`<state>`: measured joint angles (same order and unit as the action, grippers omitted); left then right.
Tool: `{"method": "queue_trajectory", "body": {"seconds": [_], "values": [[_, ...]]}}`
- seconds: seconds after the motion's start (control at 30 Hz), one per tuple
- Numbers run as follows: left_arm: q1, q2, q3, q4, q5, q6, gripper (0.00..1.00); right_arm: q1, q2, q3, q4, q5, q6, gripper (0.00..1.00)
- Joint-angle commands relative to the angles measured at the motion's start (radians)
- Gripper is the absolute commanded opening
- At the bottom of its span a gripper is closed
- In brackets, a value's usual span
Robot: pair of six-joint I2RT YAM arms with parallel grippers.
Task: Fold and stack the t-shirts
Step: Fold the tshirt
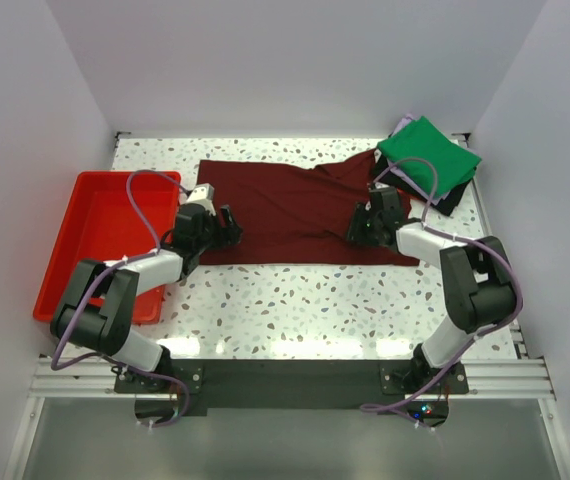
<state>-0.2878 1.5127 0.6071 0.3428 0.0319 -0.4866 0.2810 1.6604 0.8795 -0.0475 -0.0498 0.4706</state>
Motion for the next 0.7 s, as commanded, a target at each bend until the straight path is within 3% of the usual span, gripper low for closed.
{"method": "queue_trajectory", "body": {"seconds": [0.0, 0.33, 0.43, 0.47, 0.67], "values": [[0.004, -0.002, 0.0, 0.038, -0.018, 0.025, 0.77, 0.009, 0.035, 0.027, 0.038, 0.011, 0.007, 0.46], [0.004, -0.013, -0.001, 0.03, -0.024, 0.026, 0.77, 0.027, 0.05, 0.044, 0.005, 0.047, -0.003, 0.38], [0.004, -0.011, -0.001, 0.03, -0.026, 0.028, 0.77, 0.027, 0.058, 0.053, 0.0, 0.044, -0.006, 0.27], [0.004, -0.011, -0.001, 0.03, -0.026, 0.028, 0.77, 0.026, 0.056, 0.058, -0.002, 0.041, -0.006, 0.19], [0.004, -0.011, -0.003, 0.03, -0.03, 0.029, 0.77, 0.026, 0.048, 0.078, -0.015, 0.042, -0.01, 0.01]]}}
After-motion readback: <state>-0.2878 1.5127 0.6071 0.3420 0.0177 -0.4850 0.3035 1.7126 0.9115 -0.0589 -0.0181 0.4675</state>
